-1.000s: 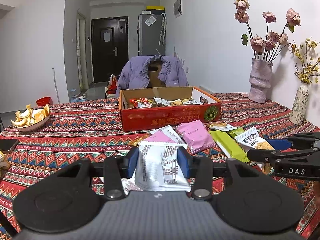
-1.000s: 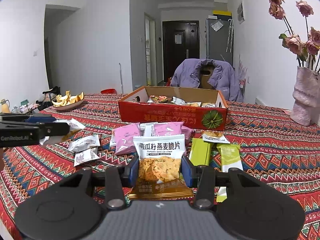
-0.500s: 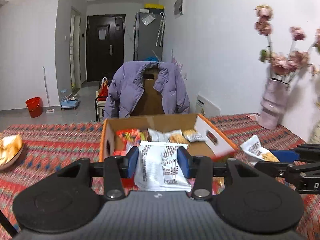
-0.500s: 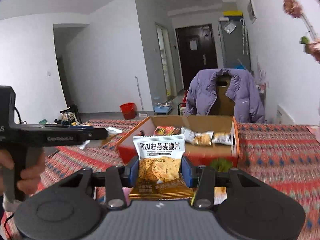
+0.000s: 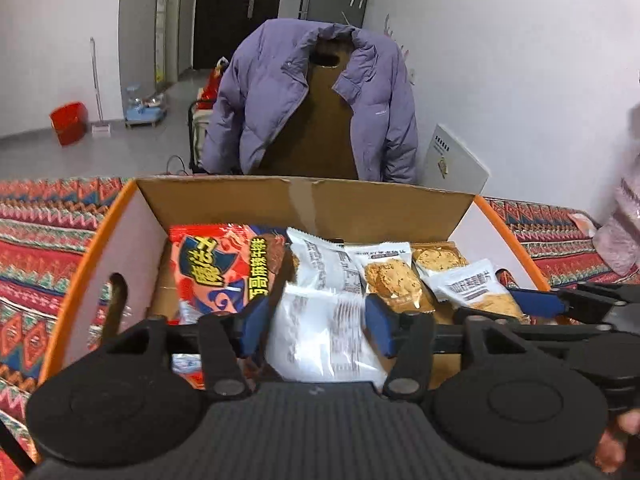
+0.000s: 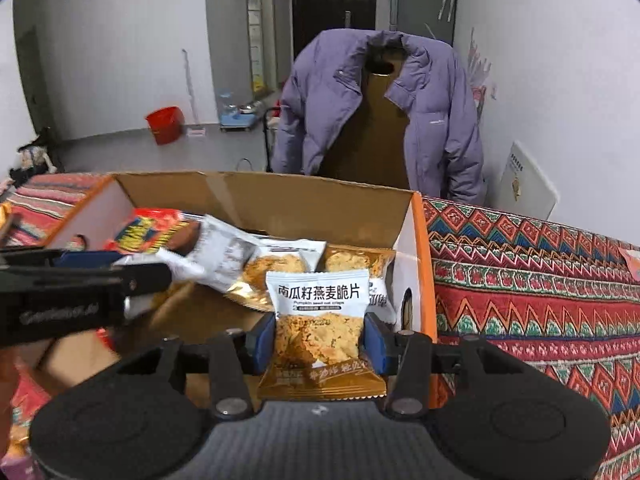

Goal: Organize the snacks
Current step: 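Carry both packets into the box and open both grippers, then move both grippers back over the remaining packets on the table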

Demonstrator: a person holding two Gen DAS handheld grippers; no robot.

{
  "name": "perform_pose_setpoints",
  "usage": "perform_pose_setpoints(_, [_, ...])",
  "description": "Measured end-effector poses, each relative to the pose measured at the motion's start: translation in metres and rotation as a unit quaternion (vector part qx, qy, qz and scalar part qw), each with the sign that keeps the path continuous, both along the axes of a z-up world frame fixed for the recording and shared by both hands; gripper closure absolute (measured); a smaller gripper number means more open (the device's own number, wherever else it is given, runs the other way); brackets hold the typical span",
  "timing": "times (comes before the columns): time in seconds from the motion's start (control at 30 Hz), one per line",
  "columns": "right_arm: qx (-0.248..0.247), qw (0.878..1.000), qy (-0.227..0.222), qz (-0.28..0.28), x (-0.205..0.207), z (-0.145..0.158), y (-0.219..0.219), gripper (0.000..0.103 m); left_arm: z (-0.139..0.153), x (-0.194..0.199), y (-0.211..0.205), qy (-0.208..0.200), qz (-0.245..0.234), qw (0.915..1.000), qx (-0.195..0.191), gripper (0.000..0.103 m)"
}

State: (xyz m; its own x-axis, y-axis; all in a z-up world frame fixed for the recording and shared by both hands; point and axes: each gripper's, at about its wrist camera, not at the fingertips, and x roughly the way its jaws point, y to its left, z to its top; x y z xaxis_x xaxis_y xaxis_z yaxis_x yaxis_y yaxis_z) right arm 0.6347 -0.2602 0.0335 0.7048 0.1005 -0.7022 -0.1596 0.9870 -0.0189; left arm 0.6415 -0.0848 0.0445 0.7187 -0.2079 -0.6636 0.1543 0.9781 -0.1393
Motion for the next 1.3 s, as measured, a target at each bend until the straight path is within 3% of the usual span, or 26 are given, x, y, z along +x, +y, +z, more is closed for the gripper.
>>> perform_pose_setpoints(0.13, [-0.004, 1.0, -0.023, 0.006, -0.008, 0.003, 0.001, 0.042, 0.006, -0.003, 0.009, -0.017, -0.01, 0.9998, 0.005, 0.041])
perform_pose_setpoints(0.4, [0.012, 0.998, -0.062, 0.015, -0.052, 0.052, -0.016, 0.037, 0.05, -0.046, 0.038, -0.049, -0.013, 0.9984, 0.024, 0.032])
perform_pose_setpoints(0.57, [0.006, 0.996, -0.091, 0.025, -0.109, 0.09, -0.021, 0.027, 0.077, -0.109, 0.065, -0.078, -0.001, 0.9964, 0.032, 0.024])
perform_pose_setpoints(0.73, [0.01, 0.992, -0.117, 0.043, -0.184, 0.106, -0.02, 0.019, 0.091, -0.192, 0.088, -0.121, -0.005, 0.9911, 0.055, 0.018])
perform_pose_setpoints(0.9, [0.029, 0.988, -0.136, 0.065, -0.268, 0.101, -0.012, 0.01, 0.094, -0.288, 0.107, -0.183, -0.019, 0.98, 0.077, 0.007])
perform_pose_setpoints(1.1, [0.024, 0.984, -0.156, 0.08, -0.356, 0.079, 0.002, 0.003, 0.07, -0.38, 0.113, -0.213, 0.004, 0.9719, 0.101, 0.002])
perform_pose_setpoints(1.2, [-0.001, 0.986, -0.152, 0.065, -0.385, 0.065, 0.012, 0.003, 0.055, -0.409, 0.115, -0.205, 0.015, 0.9741, 0.094, 0.002])
perform_pose_setpoints(1.3, [0.004, 0.989, -0.142, 0.051, -0.41, 0.051, 0.017, 0.003, 0.045, -0.434, 0.119, -0.194, -0.003, 0.9774, 0.085, 0.002])
